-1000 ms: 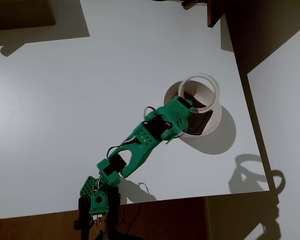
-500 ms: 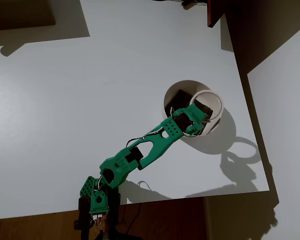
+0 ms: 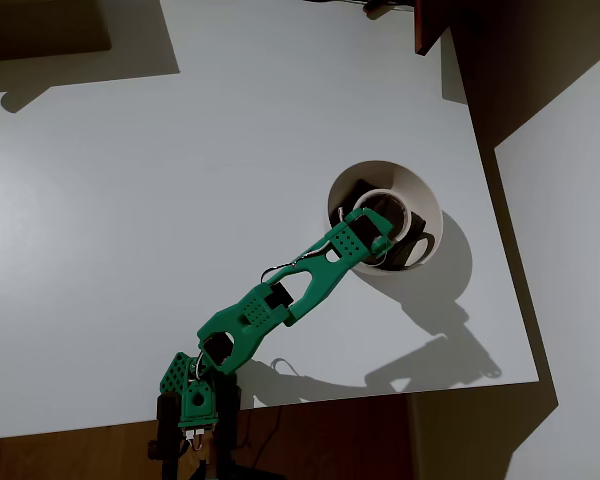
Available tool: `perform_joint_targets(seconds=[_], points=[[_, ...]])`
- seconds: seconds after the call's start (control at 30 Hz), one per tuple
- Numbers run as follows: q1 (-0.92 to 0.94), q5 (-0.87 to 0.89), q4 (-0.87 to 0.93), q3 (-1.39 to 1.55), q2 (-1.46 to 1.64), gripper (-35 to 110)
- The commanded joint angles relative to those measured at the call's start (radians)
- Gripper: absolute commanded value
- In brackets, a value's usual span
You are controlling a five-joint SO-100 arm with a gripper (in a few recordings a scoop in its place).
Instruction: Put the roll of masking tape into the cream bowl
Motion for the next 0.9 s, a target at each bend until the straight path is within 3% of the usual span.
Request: perform_joint_targets(seconds=[0.0,0.1,0.47,0.67,0.87], points=[[0.005,0.015,-0.006,-0.031,0.057,12],[0.011,0.041,-0.034,-0.031,0.063,23],[0.037,0.137,-0.106,-0.031,0.118,12],[0.031,0.193,-0.094,-0.031,0.225,-8],[-0.011,0.222,-0.012,-0.031,0.374,-8]])
